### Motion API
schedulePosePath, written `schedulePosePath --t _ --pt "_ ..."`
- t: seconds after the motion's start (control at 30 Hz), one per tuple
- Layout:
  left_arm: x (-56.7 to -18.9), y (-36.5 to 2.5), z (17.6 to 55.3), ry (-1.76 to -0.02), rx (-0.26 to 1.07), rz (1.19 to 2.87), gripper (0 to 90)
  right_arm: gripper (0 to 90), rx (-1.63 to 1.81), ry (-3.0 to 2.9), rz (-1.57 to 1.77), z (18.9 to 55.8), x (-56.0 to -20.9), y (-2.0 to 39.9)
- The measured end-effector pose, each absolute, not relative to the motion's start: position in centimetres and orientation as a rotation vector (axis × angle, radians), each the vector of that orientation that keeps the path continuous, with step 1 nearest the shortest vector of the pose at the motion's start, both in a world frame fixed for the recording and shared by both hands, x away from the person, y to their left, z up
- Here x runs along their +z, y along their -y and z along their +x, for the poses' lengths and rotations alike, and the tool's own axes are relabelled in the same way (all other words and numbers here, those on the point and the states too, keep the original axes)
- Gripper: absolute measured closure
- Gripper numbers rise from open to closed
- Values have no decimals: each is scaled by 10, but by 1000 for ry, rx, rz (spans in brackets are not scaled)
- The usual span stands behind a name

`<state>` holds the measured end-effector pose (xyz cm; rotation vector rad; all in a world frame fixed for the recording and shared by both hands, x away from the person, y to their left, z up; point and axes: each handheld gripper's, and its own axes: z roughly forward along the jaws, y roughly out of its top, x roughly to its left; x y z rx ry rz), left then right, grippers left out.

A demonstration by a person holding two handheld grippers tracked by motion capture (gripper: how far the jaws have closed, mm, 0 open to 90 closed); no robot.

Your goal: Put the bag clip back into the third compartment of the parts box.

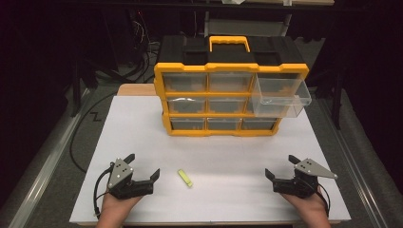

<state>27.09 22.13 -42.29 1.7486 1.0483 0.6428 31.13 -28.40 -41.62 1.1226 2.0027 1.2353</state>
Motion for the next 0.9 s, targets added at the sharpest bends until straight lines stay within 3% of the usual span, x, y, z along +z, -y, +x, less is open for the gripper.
schedulePosePath --t 0.47,0.9 --pt "-421 -221 272 -1030 628 1725 4 2 1233 -2042 1090 313 -415 271" --pt "-421 -220 272 -1019 626 1735 4 3 1195 -2197 909 312 -421 212"
